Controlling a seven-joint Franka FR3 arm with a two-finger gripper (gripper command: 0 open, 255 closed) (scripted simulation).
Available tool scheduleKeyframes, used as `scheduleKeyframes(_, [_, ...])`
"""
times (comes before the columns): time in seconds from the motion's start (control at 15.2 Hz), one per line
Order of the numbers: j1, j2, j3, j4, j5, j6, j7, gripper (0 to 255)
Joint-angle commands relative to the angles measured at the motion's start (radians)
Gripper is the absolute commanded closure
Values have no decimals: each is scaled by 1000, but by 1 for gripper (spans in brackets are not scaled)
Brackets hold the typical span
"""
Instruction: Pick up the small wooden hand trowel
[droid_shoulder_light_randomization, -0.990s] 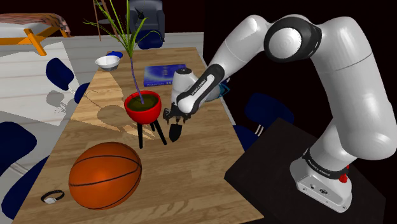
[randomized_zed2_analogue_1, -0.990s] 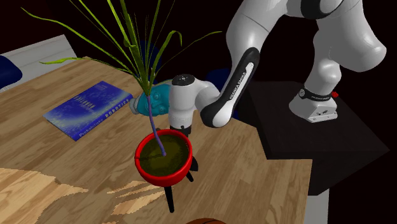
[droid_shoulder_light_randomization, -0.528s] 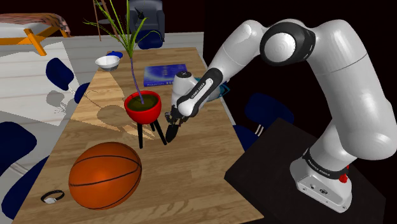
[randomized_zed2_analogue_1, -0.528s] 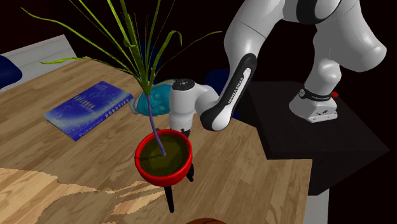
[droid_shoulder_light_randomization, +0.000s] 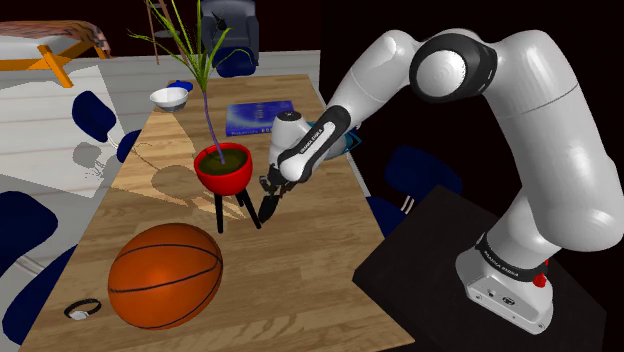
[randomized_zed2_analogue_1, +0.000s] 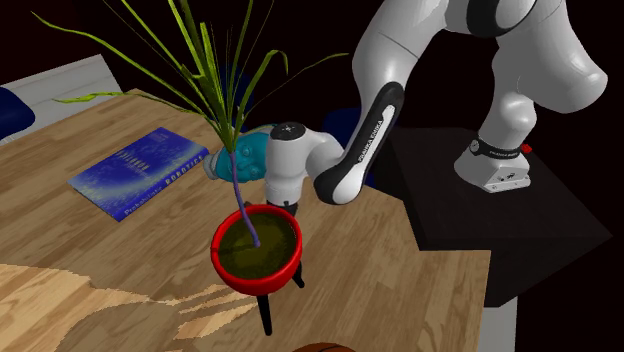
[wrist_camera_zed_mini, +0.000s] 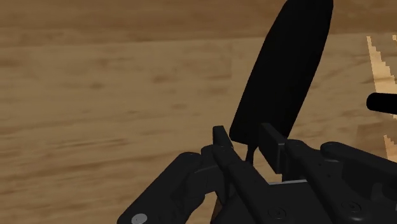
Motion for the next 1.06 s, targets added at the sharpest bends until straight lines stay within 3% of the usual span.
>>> scheduleKeyframes(0.0, [-1,-15,4,-12,2,-9,0,255])
scheduleKeyframes(0.99, [-19,-164,26,-57,19,-113,-4,255])
